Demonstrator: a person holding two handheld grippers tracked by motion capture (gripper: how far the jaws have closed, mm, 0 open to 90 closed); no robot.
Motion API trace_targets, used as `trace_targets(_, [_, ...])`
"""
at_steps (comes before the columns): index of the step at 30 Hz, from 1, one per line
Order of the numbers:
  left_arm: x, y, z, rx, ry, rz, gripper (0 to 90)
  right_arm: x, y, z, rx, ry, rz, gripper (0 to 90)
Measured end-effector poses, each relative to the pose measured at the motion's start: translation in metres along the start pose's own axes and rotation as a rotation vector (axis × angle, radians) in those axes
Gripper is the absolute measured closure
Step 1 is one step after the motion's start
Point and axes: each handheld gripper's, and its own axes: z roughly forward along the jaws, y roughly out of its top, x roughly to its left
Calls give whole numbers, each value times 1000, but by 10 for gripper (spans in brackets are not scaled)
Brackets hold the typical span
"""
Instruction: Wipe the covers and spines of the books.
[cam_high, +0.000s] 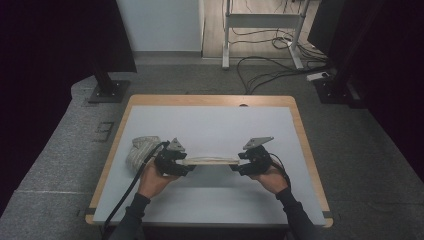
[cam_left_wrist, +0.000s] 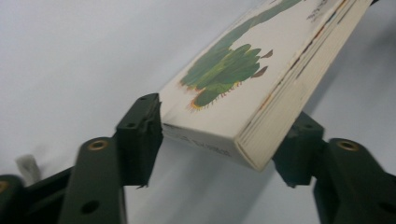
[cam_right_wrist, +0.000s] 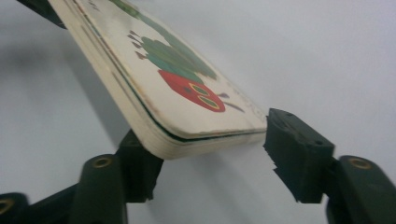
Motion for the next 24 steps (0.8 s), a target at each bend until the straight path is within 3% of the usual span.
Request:
trace_targets(12, [-12, -19, -1, 2, -22, -53, 200, 9, -21, 0, 20, 7, 17, 262])
trace_targets(24, [-23, -37, 9, 24, -8, -67, 153, 20, -42, 4, 21, 7, 9, 249])
